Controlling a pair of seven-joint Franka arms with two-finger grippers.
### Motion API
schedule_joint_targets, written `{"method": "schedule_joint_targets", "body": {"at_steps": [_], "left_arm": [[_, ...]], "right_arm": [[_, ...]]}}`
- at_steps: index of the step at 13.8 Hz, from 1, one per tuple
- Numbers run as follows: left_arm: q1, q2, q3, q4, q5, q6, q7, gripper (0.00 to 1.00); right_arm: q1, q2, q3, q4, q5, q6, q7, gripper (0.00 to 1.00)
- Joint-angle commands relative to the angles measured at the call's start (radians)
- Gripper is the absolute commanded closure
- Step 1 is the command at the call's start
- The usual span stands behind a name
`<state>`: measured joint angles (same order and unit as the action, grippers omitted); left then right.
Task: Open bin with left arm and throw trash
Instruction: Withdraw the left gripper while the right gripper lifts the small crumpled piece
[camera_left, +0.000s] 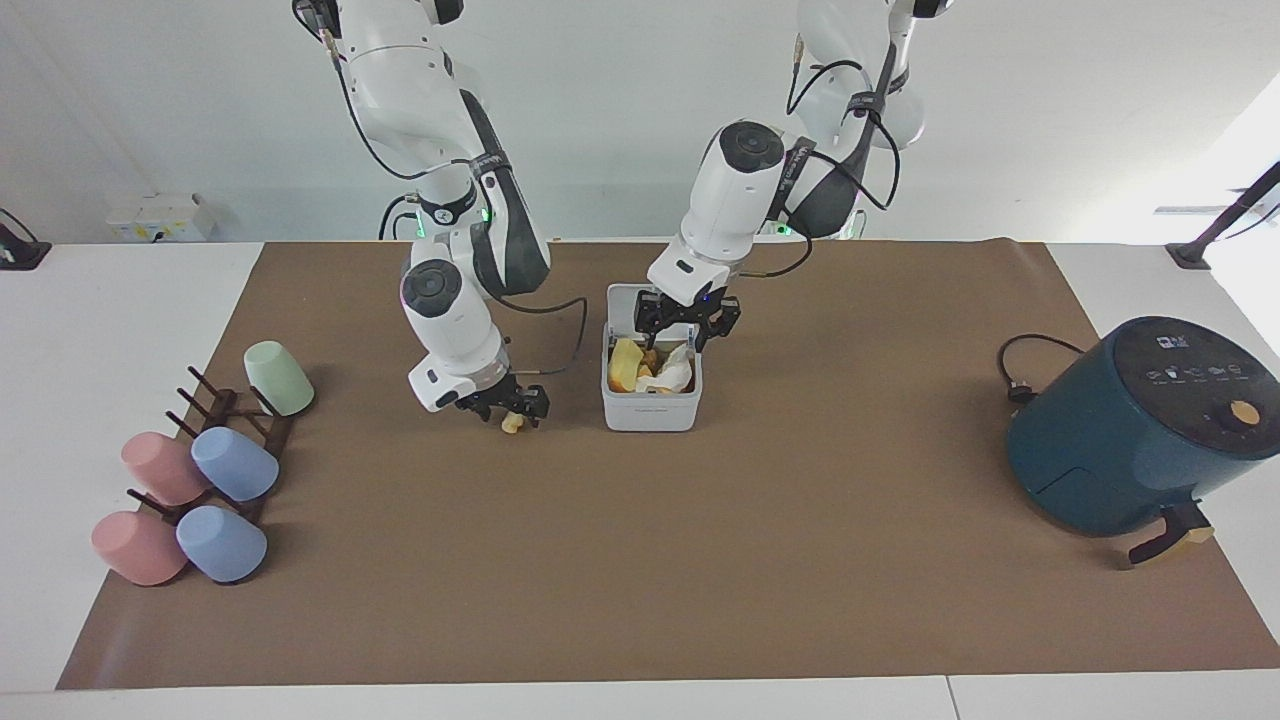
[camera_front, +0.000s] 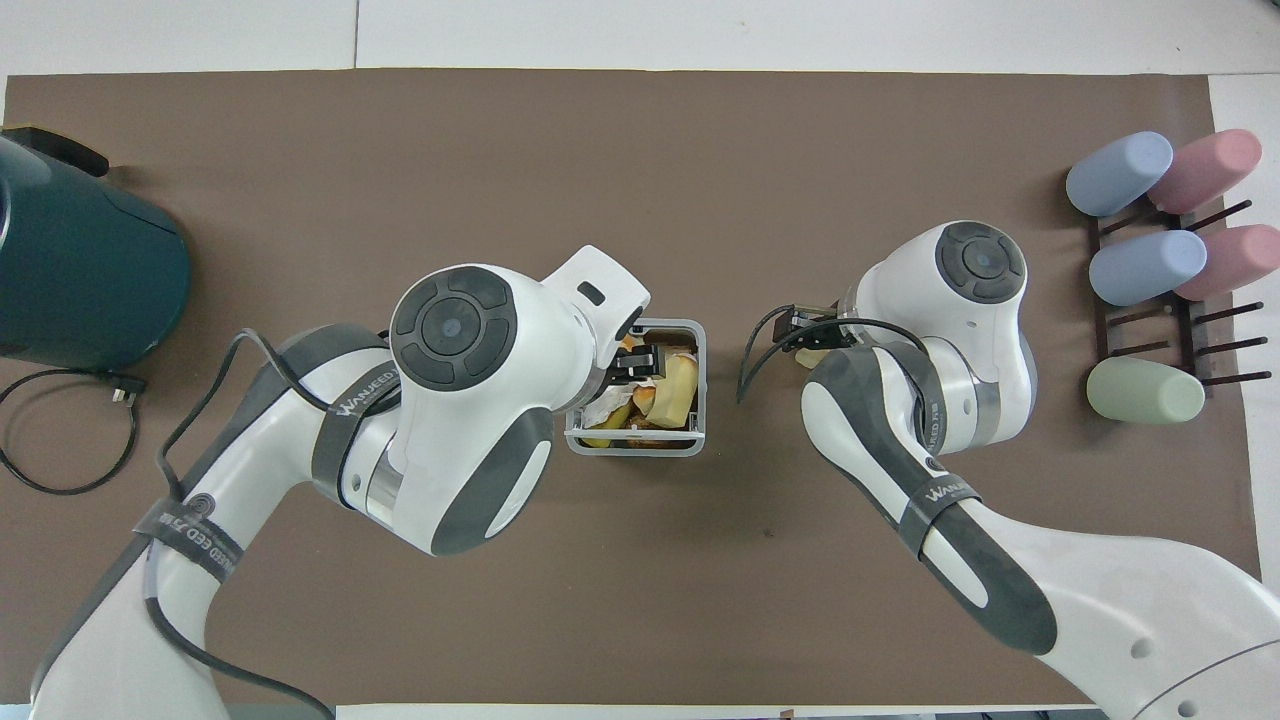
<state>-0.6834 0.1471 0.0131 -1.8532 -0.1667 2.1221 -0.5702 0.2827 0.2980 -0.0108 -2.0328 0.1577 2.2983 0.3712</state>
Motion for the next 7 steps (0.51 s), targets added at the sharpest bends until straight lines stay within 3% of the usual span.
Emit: {"method": "schedule_joint_targets", "body": {"at_steps": [1,4,6,7], "left_arm": [[0.057,-0.109,0.01,-0.024,-0.001,-0.135,0.048,0.0],[0.203,-0.19,0.01,-0.027,0.05,-0.237,0.175,0.0],[0.302,-0.215,0.01,-0.014,0.056,-0.281,0.303,0.0],[0.353,-0.222,0.01,-0.002,0.056,-0.303,0.353,0.0]], "right_arm": [[-0.01,-0.016,0.008,-0.026,-0.01,0.004,-0.014,0.34],[-0.011,-0.014,0.008,-0.026,-0.01,0.012,-0.015,0.67],[-0.013,-0.013,0.008,-0.017,-0.012,0.0,-0.015,1.0],[-0.011,-0.013,0.008,-0.007,-0.012,-0.011,-0.015,1.0]]}}
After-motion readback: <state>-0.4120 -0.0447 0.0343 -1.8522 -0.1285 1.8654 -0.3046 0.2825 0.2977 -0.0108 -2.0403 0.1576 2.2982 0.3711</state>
